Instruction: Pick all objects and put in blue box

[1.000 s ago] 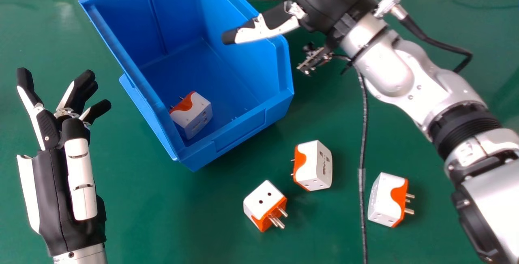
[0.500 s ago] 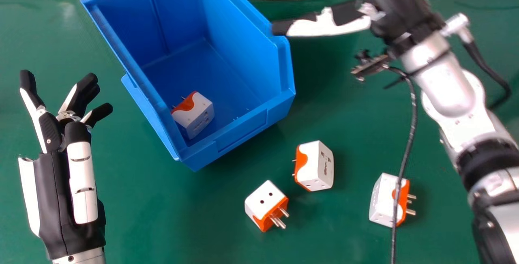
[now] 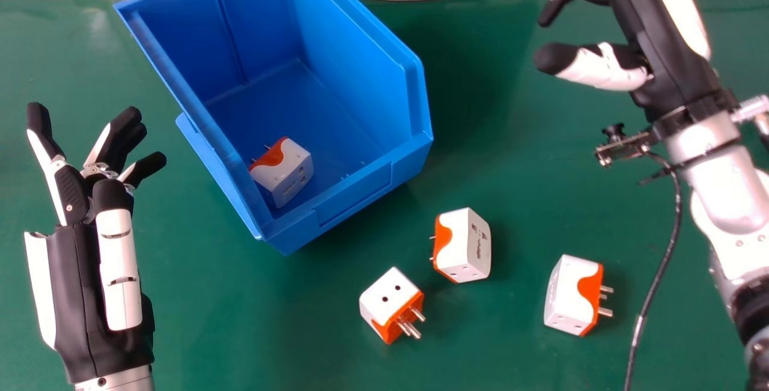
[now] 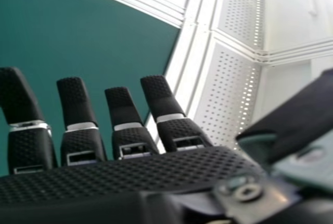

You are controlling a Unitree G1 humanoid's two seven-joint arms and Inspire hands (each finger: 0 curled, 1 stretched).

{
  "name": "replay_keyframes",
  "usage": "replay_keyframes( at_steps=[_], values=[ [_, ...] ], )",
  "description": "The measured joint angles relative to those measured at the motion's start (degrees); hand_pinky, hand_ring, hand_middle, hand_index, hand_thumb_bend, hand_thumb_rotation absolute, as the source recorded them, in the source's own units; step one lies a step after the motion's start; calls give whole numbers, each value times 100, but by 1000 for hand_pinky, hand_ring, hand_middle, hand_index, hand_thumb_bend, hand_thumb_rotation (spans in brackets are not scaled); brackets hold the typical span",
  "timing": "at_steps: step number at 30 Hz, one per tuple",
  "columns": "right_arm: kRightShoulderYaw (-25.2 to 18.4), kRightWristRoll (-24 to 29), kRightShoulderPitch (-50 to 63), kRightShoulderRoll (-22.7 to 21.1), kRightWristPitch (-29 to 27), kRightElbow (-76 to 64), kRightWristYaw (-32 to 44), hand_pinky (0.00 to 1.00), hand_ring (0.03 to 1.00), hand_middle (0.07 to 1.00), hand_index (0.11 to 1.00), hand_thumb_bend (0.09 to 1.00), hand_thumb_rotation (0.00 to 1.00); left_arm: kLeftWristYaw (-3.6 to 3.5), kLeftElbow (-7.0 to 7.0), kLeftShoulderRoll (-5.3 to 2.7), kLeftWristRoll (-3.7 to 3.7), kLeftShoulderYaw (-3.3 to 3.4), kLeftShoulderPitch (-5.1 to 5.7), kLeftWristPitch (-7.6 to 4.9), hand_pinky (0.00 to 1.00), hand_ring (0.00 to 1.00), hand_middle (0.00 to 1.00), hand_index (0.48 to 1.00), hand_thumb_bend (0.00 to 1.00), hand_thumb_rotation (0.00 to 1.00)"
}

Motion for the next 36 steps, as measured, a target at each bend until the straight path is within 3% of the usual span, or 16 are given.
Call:
replay_keyframes(
  at_steps=[5,20,26,32,36],
  values=[
    [-64,-3,338,-120,-2,-27,-25,236,552,671,640,1000,847,25,2,-1,19,2,-2,4,765,861,862,862,461,932],
    [-167,-295,1038,-425,81,-266,-292,227,519,639,594,1000,777,-1,86,0,-4,-9,-31,-3,757,859,861,863,460,933],
    [-168,-268,1272,-515,119,-376,-179,232,498,624,585,1000,725,-40,6,0,-24,-43,57,-7,769,859,861,863,478,925],
    [-168,-261,1390,-618,203,-551,-72,232,492,613,586,1000,690,-122,-40,0,-119,-47,103,-7,769,859,861,863,478,925],
    [-168,-279,1521,-690,262,-726,-19,241,507,621,600,1000,659,-135,-84,-2,-119,-49,179,-6,764,858,860,863,480,924]
  ],
)
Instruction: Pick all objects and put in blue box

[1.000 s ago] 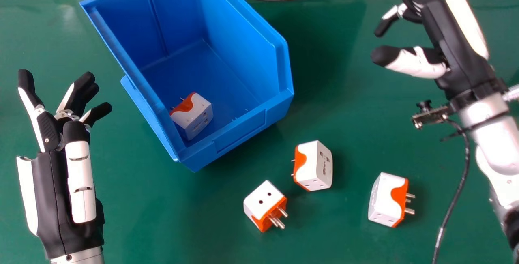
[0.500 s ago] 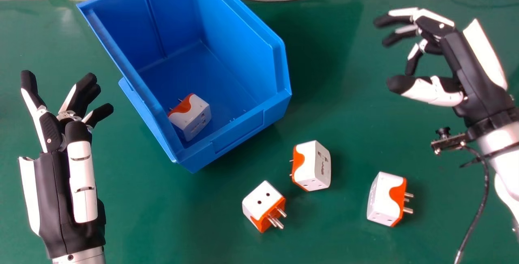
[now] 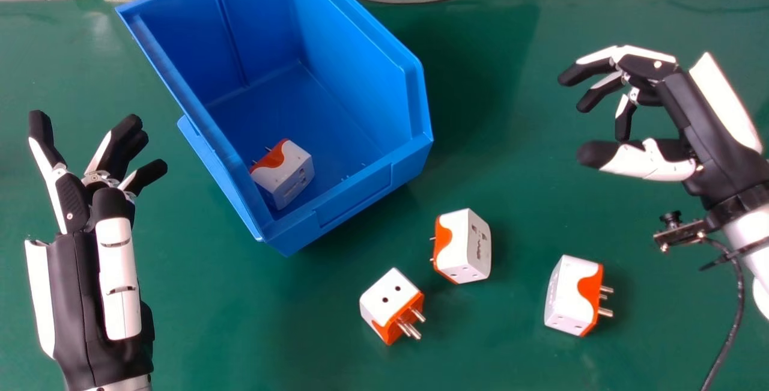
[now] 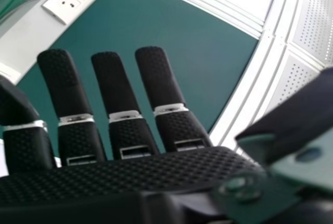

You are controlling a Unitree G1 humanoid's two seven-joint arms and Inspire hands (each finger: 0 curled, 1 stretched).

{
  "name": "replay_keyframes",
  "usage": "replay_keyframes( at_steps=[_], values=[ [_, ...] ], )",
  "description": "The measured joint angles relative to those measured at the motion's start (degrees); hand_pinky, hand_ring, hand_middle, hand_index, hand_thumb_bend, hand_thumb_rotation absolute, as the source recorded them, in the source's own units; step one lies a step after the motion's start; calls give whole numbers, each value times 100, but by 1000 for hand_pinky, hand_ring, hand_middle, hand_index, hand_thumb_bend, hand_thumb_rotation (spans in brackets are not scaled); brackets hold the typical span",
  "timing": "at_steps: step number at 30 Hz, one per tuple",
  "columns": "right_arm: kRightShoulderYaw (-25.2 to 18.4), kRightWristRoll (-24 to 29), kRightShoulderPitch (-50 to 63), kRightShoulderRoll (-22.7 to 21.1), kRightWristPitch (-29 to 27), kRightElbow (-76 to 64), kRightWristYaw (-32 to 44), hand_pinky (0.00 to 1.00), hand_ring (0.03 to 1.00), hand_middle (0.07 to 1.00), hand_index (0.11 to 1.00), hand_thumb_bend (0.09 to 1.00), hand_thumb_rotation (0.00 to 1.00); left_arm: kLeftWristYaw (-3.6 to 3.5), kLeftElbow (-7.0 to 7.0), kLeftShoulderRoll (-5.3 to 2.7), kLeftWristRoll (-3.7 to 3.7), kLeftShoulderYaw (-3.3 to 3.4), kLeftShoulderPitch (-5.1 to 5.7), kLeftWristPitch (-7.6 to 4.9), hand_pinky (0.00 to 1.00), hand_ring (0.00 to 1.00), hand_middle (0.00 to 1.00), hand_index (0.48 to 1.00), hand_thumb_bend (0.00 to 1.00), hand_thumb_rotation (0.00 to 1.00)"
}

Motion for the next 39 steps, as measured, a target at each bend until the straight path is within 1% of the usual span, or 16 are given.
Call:
replay_keyframes(
  at_steps=[3,7,10,12,17,19,21,22,23,26,27,30,32,36,39],
  values=[
    [1,-193,73,-109,112,-122,-12,248,523,632,606,1000,642,-4,-33,1,-6,-2,45,0,762,858,860,862,480,921],
    [8,-355,114,-141,244,-188,-57,258,556,664,639,1000,629,-9,-35,1,-7,-1,52,1,761,858,860,862,476,922],
    [55,-430,133,-142,325,-202,-49,268,572,678,657,1000,634,-7,-89,1,-5,-2,57,14,762,858,860,862,475,922],
    [67,-431,137,-142,324,-202,-44,270,578,685,669,1000,637,4,-118,1,0,2,61,14,763,858,860,862,475,923],
    [124,-478,159,-151,324,-203,-51,282,607,719,711,1000,638,44,-135,0,47,12,76,36,754,857,860,862,473,924],
    [161,-613,179,-184,324,-203,-75,284,614,727,722,1000,639,48,-143,0,45,13,86,44,752,857,860,862,473,924],
    [179,-677,190,-221,336,-203,-80,286,630,739,737,1000,634,36,-144,1,35,10,85,45,767,858,860,862,466,926],
    [179,-679,191,-243,346,-203,-88,287,632,741,740,1000,634,25,-147,1,18,6,85,46,775,860,861,863,464,927],
    [179,-690,192,-273,370,-215,-98,288,635,745,744,1000,636,15,-159,1,0,3,86,51,778,860,861,863,463,927],
    [180,-749,218,-337,450,-301,-148,285,639,750,747,1000,637,5,-210,2,-10,3,93,65,782,861,861,863,464,927],
    [187,-805,224,-346,456,-333,-165,280,645,756,749,1000,634,5,-236,2,-11,3,100,80,775,860,860,863,464,928],
    [242,-924,256,-379,516,-401,-173,280,657,773,758,1000,612,4,-340,2,-12,0,117,181,767,857,860,863,465,928],
    [262,-983,326,-435,618,-491,-171,279,674,793,778,1000,601,6,-410,2,-13,3,136,199,757,853,860,863,463,929],
    [322,-1179,461,-568,753,-737,-168,263,695,820,828,1000,602,14,-449,1,-15,9,168,270,753,854,861,860,461,926],
    [374,-1342,517,-649,876,-907,-168,252,713,834,860,1000,589,17,-453,0,-10,10,185,295,756,855,861,859,462,922]
  ],
)
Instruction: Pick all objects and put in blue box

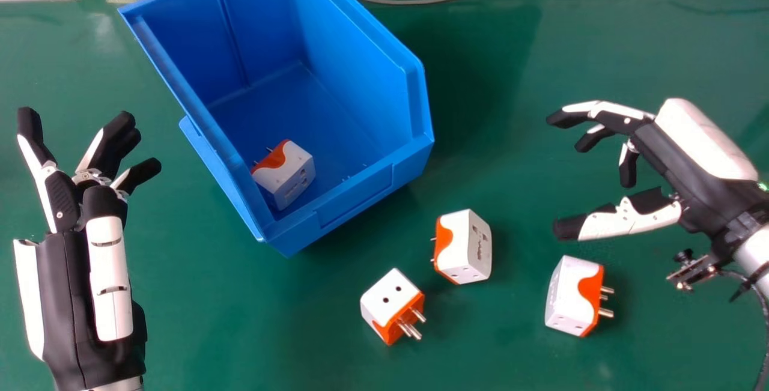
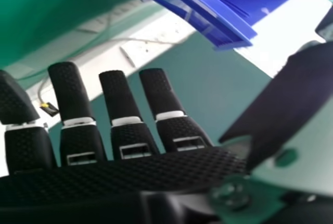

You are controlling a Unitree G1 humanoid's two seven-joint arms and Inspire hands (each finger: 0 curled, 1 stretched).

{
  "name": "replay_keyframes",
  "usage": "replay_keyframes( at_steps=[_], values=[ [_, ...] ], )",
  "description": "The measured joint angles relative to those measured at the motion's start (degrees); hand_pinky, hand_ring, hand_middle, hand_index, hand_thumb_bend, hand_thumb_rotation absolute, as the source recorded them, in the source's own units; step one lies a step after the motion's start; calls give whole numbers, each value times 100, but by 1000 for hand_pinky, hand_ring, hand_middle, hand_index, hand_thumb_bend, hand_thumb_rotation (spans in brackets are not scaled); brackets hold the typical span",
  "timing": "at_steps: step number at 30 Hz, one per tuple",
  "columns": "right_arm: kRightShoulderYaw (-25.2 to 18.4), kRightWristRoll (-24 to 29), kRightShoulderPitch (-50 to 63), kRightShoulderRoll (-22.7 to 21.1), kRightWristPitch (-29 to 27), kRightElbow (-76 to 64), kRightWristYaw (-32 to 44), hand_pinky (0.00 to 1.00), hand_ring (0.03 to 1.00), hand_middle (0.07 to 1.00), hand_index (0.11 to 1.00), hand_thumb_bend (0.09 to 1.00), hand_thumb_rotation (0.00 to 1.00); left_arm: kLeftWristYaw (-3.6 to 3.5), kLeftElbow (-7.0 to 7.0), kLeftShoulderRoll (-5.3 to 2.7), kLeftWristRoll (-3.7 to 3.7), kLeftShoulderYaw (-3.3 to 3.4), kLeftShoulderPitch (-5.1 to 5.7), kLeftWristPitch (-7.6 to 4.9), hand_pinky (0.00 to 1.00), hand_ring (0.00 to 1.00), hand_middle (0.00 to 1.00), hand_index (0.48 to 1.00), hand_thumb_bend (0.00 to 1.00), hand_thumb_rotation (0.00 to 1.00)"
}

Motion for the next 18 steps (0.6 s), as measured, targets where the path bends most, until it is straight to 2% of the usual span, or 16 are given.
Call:
replay_keyframes(
  at_steps=[6,9,13,18],
  values=[
    [34,-292,126,-140,231,-263,-138,255,732,866,915,1000,581,2,-10,1,-1,11,9,9,758,859,860,859,469,918],
    [48,-474,197,-211,386,-449,-200,265,732,874,923,1000,561,16,-10,2,-1,48,15,15,758,861,858,859,453,924],
    [71,-678,312,-337,587,-691,-305,272,745,886,926,1000,540,23,-15,2,12,63,23,14,759,860,857,856,449,925],
    [79,-697,450,-407,937,-998,-301,308,757,896,917,1000,526,-16,-15,24,1,72,24,12,760,860,854,855,437,922]
  ],
)
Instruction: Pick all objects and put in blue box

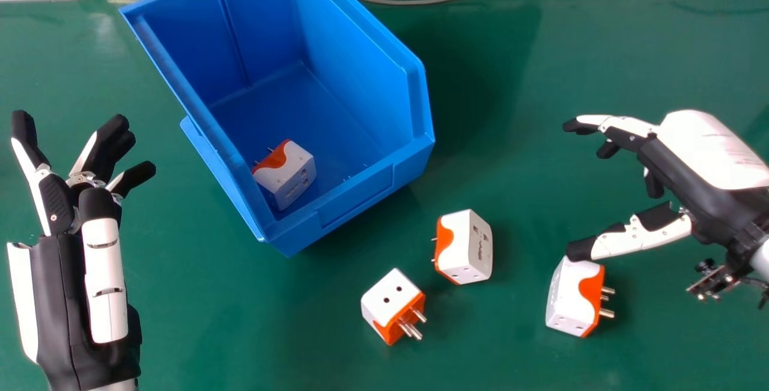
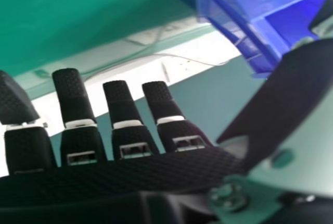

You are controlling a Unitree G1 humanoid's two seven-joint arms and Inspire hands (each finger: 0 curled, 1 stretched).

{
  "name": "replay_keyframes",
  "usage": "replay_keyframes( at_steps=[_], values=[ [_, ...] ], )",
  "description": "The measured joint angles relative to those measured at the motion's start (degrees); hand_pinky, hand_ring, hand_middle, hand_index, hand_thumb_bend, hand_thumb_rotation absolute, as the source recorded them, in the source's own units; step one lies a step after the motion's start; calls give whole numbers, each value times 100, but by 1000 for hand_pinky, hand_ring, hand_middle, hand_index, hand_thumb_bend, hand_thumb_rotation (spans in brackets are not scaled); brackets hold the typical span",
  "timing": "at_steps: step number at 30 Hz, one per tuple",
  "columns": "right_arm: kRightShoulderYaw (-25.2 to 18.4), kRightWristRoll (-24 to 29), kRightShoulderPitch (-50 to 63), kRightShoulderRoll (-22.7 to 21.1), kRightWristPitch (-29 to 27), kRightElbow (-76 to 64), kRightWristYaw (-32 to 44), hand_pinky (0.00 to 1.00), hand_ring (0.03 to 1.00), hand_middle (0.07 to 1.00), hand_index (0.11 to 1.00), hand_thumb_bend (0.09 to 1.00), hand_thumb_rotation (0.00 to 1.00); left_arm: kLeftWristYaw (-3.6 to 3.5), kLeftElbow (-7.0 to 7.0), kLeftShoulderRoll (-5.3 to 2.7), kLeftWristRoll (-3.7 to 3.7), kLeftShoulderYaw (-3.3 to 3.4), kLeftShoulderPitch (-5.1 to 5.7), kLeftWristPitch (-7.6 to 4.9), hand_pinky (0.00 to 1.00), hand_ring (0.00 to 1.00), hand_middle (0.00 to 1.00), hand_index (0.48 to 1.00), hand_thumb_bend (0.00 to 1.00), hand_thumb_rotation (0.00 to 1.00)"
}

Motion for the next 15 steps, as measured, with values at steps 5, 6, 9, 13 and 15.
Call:
replay_keyframes(
  at_steps=[5,6,9,13,15],
  values=[
    [0,23,259,-83,207,-525,138,337,703,842,847,1000,519,-81,5,17,-71,-3,-4,-3,762,862,858,858,433,922],
    [0,26,304,-101,243,-627,183,338,697,836,840,1000,518,-94,7,17,-87,-2,-5,-3,763,862,858,858,432,922],
    [-12,78,470,-138,363,-974,332,339,665,816,817,1000,519,-115,21,18,-110,0,-13,-5,767,863,860,859,428,924],
    [-79,222,706,-174,405,-1359,472,340,634,788,786,1000,517,-116,66,18,-117,2,-36,-7,767,863,861,859,428,924],
    [-119,280,795,-189,432,-1519,534,347,629,784,780,1000,510,-114,68,18,-112,2,-40,-7,767,864,861,859,428,924]
  ],
)
